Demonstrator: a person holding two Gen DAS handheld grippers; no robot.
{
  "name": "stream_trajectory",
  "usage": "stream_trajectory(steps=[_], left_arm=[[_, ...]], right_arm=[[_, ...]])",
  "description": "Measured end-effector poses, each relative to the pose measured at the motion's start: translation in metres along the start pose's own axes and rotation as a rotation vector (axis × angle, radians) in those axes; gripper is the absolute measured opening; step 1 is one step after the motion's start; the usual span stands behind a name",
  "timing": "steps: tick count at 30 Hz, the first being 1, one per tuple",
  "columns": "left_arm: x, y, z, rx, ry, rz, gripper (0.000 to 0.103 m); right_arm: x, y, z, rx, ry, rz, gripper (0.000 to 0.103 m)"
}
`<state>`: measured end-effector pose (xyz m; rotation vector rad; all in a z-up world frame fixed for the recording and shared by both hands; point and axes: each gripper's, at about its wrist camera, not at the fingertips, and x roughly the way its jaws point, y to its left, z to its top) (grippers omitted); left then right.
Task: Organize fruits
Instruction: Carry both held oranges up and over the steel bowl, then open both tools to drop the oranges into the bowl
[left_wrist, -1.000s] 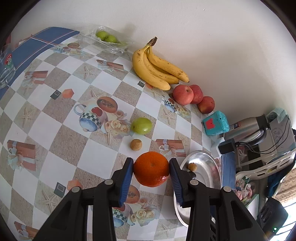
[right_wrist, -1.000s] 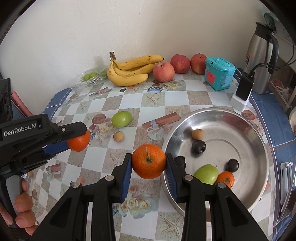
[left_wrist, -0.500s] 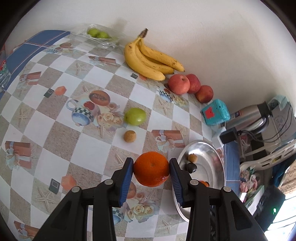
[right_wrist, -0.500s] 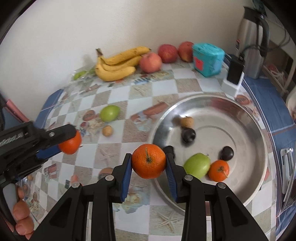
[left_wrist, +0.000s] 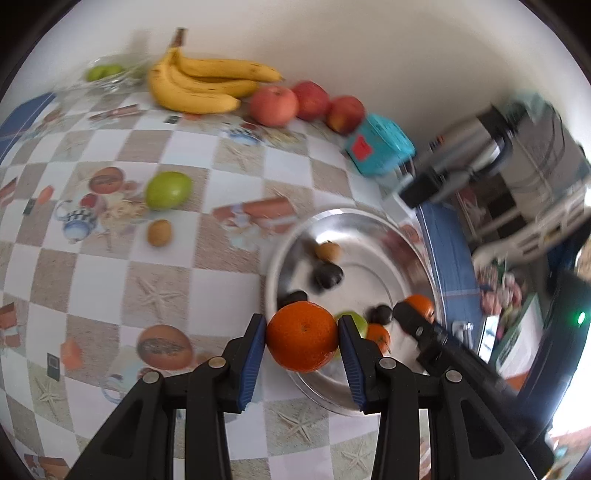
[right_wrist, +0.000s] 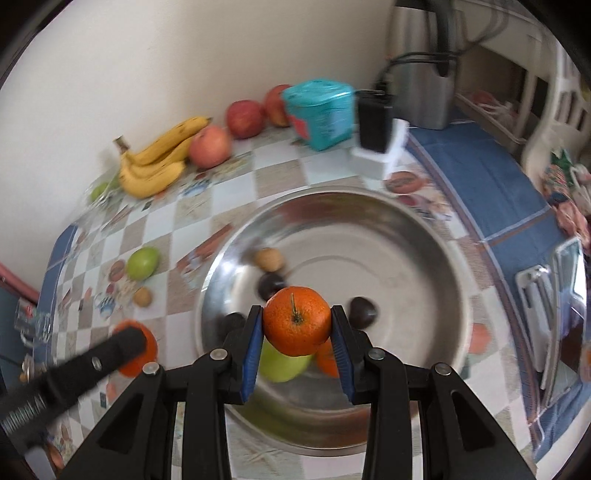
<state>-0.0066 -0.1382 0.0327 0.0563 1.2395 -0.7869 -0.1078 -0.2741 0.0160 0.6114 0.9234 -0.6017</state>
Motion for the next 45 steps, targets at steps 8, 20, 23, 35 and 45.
stream_trajectory(steps=[8, 20, 23, 35, 45], left_arm=[[0.014, -0.035, -0.014, 0.140, 0.020, 0.035, 0.043], [0.027, -0.030, -0.016, 0.126, 0.040, 0.052, 0.043], [0.029, -0.029, -0.016, 0.124, 0.041, 0.048, 0.043], [0.036, -0.028, -0.018, 0.116, 0.067, 0.048, 0.043], [0.040, -0.028, -0.020, 0.110, 0.083, 0.052, 0.043]], right_arm=[[-0.009, -0.034, 0.003, 0.084, -0.021, -0.065, 0.037], [-0.001, -0.040, 0.000, 0.094, 0.016, -0.088, 0.037], [0.002, -0.041, -0.001, 0.097, 0.024, -0.094, 0.037], [0.013, -0.046, -0.004, 0.104, 0.065, -0.138, 0.038], [0.026, -0.050, -0.010, 0.116, 0.121, -0.147, 0.038]])
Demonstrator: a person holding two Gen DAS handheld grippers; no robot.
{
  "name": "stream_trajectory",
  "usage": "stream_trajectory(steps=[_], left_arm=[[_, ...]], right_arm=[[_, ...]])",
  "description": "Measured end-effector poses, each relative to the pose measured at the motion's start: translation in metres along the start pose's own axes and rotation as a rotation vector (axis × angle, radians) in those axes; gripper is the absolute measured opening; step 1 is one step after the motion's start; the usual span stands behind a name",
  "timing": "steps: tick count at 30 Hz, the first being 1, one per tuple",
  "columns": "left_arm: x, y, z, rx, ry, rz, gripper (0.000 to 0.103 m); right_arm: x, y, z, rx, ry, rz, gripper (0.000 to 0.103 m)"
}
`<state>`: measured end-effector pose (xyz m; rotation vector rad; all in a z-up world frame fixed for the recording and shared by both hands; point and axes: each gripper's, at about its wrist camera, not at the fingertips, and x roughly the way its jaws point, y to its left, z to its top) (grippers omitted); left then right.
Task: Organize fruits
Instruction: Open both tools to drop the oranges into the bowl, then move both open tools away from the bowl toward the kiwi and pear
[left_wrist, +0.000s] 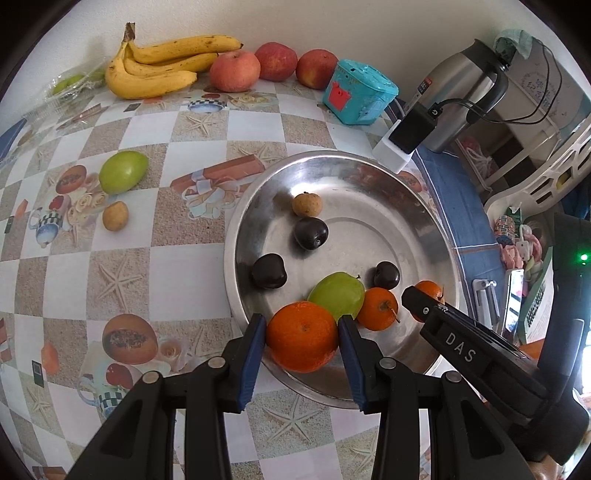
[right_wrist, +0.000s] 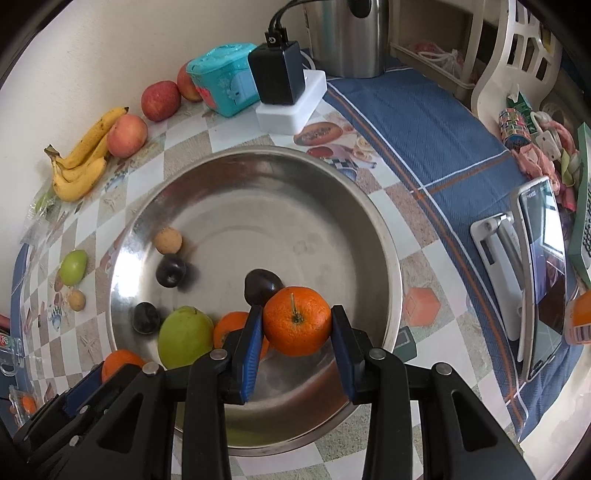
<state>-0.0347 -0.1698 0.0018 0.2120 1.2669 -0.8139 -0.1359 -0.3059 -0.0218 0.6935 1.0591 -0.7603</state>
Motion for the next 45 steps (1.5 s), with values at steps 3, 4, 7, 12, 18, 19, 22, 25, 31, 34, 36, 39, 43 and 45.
stream_trajectory(steps=[3, 4, 7, 12, 18, 19, 22, 25, 31, 34, 36, 39, 43, 45], left_arm=[[0.001, 0.000, 0.000, 0.001, 0.002, 0.001, 0.043], [0.001, -0.001, 0.000, 0.001, 0.003, 0.001, 0.043], [0.002, -0.001, 0.000, 0.000, 0.007, -0.002, 0.044], [-0.001, -0.003, 0.000, 0.008, -0.002, -0.011, 0.046], [-0.005, -0.004, 0.002, 0.008, -0.011, -0.020, 0.047], [-0.006, -0.003, 0.003, 0.004, -0.013, -0.022, 0.047], [-0.010, 0.003, 0.005, -0.018, -0.022, -0.022, 0.049], [-0.012, 0.010, 0.008, -0.044, -0.031, -0.020, 0.050], [-0.018, 0.026, 0.012, -0.101, -0.049, -0.018, 0.050], [-0.021, 0.034, 0.013, -0.127, -0.062, -0.003, 0.050], [-0.022, 0.040, 0.014, -0.147, -0.063, 0.000, 0.050], [-0.022, 0.046, 0.015, -0.170, -0.063, 0.001, 0.050], [-0.025, 0.051, 0.016, -0.184, -0.071, 0.008, 0.051], [-0.026, 0.055, 0.017, -0.196, -0.073, 0.014, 0.053]], right_arm=[[0.001, 0.000, -0.001, 0.004, 0.004, 0.004, 0.038], [0.001, 0.000, -0.001, 0.004, 0.005, 0.002, 0.038], [0.001, 0.000, -0.001, 0.003, 0.007, -0.001, 0.038], [0.002, 0.000, 0.000, 0.008, 0.007, -0.001, 0.038], [-0.004, 0.001, 0.000, 0.002, -0.013, 0.000, 0.038], [-0.004, 0.002, 0.001, 0.001, -0.017, 0.001, 0.038], [-0.009, 0.003, 0.002, -0.002, -0.032, 0.008, 0.038], [-0.013, 0.005, 0.003, -0.005, -0.046, 0.015, 0.038], [-0.021, 0.009, 0.004, -0.019, -0.073, 0.016, 0.038], [-0.025, 0.013, 0.004, -0.032, -0.084, 0.017, 0.038], [-0.026, 0.017, 0.004, -0.047, -0.088, 0.019, 0.038], [-0.027, 0.024, 0.003, -0.069, -0.089, 0.023, 0.038], [-0.029, 0.032, 0.001, -0.097, -0.093, 0.021, 0.038], [-0.028, 0.038, -0.001, -0.112, -0.090, 0.026, 0.038]])
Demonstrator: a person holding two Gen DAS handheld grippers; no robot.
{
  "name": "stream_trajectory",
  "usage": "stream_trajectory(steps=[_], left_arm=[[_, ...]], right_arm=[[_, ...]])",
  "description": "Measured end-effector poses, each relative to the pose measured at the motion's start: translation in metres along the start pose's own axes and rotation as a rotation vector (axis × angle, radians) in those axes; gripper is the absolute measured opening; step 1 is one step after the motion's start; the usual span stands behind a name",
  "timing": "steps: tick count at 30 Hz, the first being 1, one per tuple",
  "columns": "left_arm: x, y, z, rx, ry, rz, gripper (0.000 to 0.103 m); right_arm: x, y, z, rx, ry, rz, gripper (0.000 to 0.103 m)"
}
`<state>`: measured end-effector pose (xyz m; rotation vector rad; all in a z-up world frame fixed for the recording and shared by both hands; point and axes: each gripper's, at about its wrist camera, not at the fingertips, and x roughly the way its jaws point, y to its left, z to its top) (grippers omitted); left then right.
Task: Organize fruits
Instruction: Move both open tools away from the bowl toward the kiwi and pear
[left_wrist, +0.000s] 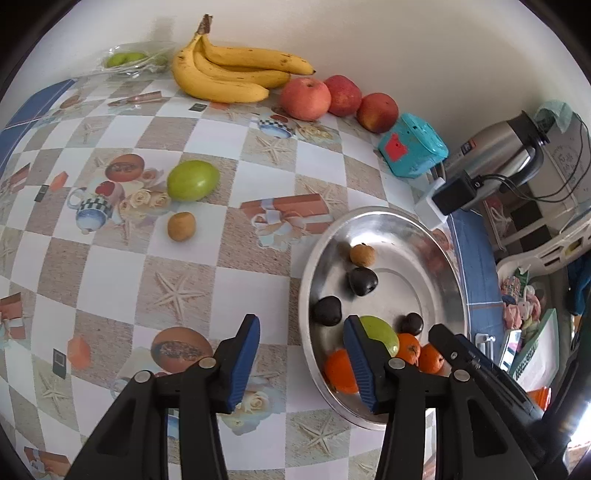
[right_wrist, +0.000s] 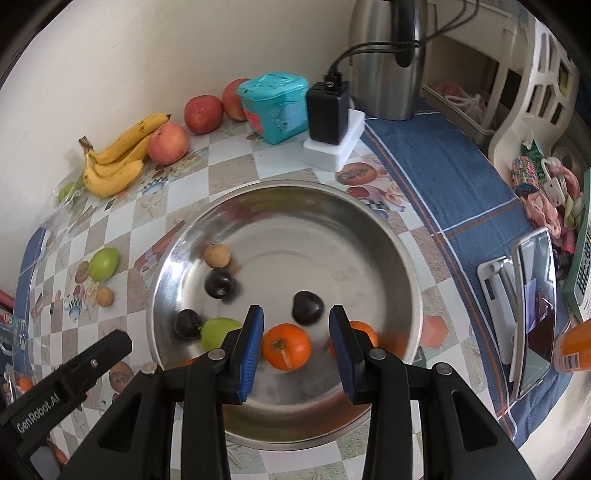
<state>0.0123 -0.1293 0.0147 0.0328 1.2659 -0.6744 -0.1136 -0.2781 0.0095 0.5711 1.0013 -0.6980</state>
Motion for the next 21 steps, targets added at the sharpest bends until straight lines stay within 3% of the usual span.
stream_trajectory(steps=[7, 15, 19, 21], left_arm=[[0.002, 0.015, 0.003, -0.054, 0.012, 0.038, 0.069], [0.002, 0.027, 0.006, -0.073, 0.008, 0.114, 0.079], [0.004, 0.032, 0.006, -0.082, 0.010, 0.161, 0.094], [0.005, 0.035, 0.005, -0.088, 0.010, 0.182, 0.100]], right_arm=[[0.004, 0.021, -0.004, -0.064, 0.015, 0.021, 0.038], [0.004, 0.032, -0.007, -0.102, 0.019, 0.021, 0.038], [0.004, 0.033, -0.007, -0.107, 0.022, 0.020, 0.038], [0.006, 0.033, -0.007, -0.107, 0.024, 0.016, 0.051]])
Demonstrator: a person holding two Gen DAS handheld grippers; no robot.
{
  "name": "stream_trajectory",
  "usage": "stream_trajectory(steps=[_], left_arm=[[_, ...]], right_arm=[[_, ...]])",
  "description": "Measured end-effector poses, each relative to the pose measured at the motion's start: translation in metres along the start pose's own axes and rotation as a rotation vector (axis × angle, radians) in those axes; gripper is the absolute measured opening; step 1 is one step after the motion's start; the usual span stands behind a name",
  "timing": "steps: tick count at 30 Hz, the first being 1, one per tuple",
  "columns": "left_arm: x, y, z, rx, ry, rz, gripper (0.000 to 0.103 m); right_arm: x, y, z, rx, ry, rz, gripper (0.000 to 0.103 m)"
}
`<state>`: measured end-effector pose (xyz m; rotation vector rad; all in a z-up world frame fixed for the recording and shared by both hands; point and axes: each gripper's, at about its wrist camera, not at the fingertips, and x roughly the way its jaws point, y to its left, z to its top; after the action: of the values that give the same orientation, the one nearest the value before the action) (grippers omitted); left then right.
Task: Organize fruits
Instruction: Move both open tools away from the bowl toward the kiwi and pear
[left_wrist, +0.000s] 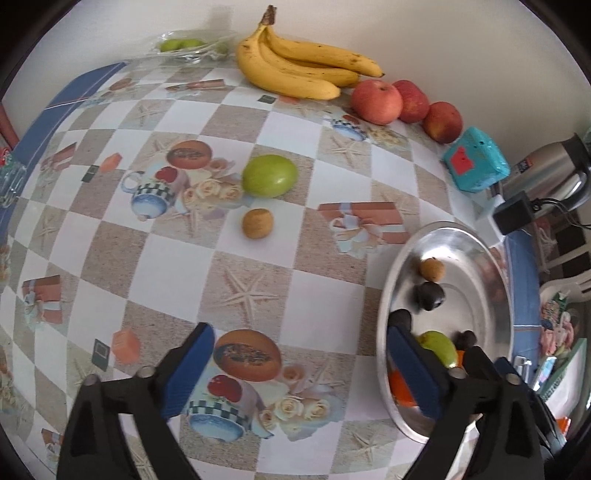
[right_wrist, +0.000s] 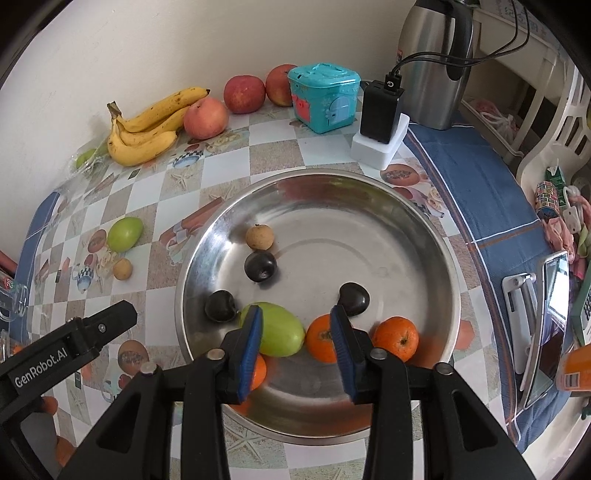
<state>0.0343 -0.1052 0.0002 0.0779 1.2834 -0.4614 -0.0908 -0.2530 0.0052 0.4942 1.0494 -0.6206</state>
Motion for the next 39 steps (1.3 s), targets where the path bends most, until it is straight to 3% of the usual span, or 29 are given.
stream_trajectory(steps=[1, 4, 7, 12, 16, 29, 39], left_arm=[[0.000, 0.001, 0.000, -0.002, -0.001, 0.009, 0.101], [0.001, 0.004, 0.000, -0.006, -0.007, 0.038, 0.103], [0.001, 0.008, 0.001, -0.018, -0.010, 0.056, 0.103], [0.001, 0.017, 0.003, -0.051, -0.015, 0.067, 0.103], [-0.001, 0.022, 0.005, -0.069, -0.021, 0.066, 0.103], [-0.004, 0.046, 0.013, -0.142, -0.024, 0.063, 0.103], [-0.022, 0.080, 0.033, -0.143, -0.102, 0.143, 0.103]], right_arm=[[0.000, 0.000, 0.000, 0.000, 0.000, -0.002, 0.061], [0.001, 0.001, 0.000, -0.008, -0.003, -0.003, 0.065], [0.001, 0.003, 0.000, -0.021, -0.010, -0.013, 0.076], [0.002, 0.004, 0.000, -0.028, -0.019, -0.016, 0.077], [0.001, 0.004, 0.001, -0.026, -0.028, -0.016, 0.089], [0.000, 0.016, 0.001, -0.051, -0.042, 0.018, 0.089], [-0.001, 0.040, -0.001, -0.093, -0.047, 0.060, 0.089]])
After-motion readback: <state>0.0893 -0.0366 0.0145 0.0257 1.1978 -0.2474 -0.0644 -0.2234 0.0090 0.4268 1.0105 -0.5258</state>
